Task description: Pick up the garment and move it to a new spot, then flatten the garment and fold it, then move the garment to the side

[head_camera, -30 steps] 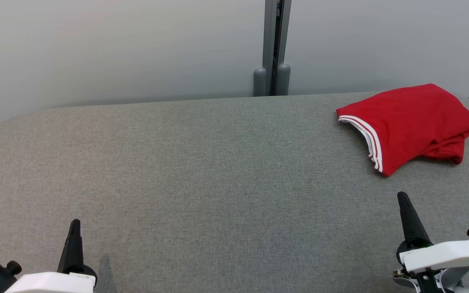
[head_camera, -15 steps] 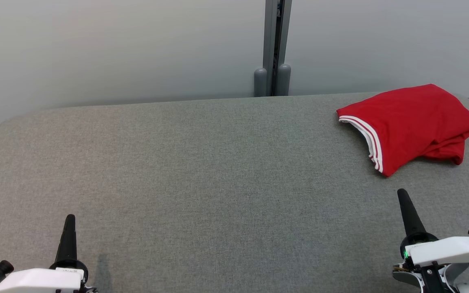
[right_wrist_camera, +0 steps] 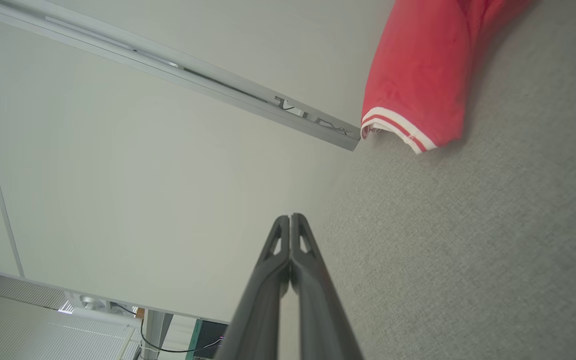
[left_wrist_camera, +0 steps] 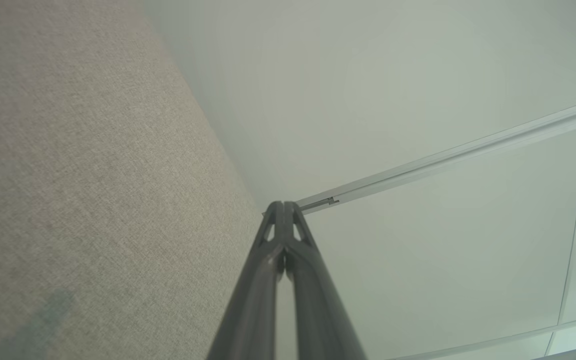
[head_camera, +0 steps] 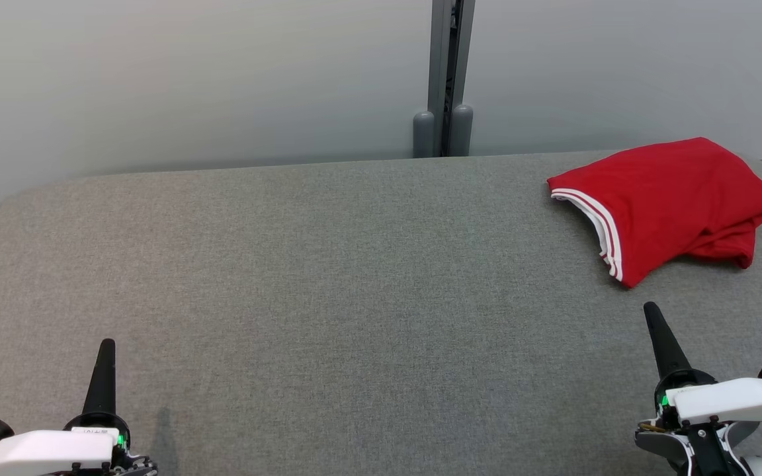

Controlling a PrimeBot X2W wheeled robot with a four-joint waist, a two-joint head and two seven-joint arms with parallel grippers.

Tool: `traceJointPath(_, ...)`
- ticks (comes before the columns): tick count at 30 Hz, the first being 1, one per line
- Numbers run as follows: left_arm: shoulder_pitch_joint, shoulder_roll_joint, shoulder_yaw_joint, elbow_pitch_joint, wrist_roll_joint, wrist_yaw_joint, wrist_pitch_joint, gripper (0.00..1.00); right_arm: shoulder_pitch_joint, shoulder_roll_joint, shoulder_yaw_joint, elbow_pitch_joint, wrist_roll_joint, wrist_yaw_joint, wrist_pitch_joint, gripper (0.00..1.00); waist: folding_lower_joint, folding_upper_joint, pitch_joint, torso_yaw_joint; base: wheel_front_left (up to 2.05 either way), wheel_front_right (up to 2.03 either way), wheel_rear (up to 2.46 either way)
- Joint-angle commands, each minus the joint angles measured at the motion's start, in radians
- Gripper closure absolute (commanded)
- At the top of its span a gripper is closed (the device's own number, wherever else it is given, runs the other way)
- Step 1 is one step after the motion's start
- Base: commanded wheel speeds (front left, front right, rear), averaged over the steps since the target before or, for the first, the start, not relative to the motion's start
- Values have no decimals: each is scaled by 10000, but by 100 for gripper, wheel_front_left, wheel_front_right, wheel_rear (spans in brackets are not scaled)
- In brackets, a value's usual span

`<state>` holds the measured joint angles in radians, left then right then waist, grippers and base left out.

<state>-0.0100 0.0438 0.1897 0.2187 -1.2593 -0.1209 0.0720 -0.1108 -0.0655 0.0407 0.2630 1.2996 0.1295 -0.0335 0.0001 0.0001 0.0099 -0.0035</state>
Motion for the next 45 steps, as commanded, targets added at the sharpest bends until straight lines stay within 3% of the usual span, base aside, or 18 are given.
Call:
traceJointPath(1,-285,60,84,-99,-262,-55,88,100,-152,-17,-54,-53,232,17,72,100,-1,-1,-2,1,0,0,0)
traceJointPath(45,-630,90,562,-144,-3429,-129,1122,100,-446,134,-215,237,3206,21,788,100,-1,-1,-43,36,0,0,0)
